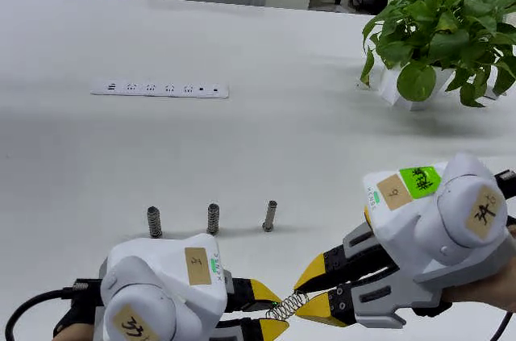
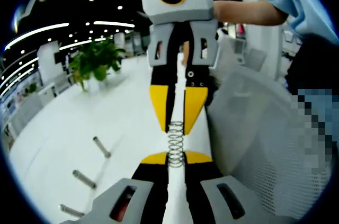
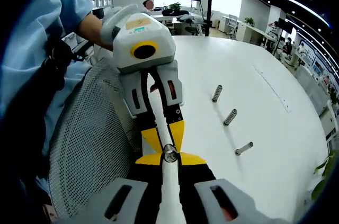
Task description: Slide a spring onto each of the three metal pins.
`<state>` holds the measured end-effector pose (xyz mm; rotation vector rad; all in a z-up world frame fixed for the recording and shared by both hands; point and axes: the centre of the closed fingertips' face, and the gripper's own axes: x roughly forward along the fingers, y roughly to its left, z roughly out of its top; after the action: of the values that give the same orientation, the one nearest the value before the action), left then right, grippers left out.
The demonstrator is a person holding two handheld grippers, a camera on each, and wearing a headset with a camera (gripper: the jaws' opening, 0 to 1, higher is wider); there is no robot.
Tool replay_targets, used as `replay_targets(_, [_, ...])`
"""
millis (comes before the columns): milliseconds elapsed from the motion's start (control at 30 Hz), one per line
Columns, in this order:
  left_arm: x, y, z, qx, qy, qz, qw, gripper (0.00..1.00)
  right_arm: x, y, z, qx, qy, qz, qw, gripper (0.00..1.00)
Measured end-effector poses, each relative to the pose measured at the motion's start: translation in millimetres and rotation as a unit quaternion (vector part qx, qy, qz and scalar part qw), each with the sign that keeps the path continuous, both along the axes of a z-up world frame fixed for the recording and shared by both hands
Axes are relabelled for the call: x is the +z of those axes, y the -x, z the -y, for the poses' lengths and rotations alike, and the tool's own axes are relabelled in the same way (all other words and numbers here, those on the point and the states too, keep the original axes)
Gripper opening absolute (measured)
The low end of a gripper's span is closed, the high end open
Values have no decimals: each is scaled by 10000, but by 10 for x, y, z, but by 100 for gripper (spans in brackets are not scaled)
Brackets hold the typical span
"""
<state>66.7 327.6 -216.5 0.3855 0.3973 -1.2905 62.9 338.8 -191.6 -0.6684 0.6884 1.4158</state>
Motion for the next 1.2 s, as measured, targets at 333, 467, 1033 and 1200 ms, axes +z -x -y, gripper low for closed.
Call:
replay_targets(333, [-40, 13, 0, -26, -84, -12, 10000, 9, -41, 10, -10, 222, 259, 152, 9993, 12])
replay_targets(467, [-26, 33, -7, -55, -48, 2, 10000, 9, -37, 35, -2, 356, 295, 139, 9988, 12])
replay_targets(1033, [-17, 49, 56, -158, -42, 65, 9998, 9, -170, 61, -66, 713, 655, 76, 9953, 14])
replay_targets(1200, [-18, 40, 56, -148, -37, 71, 9999, 9, -176, 60, -55, 745, 698, 58, 9948, 14])
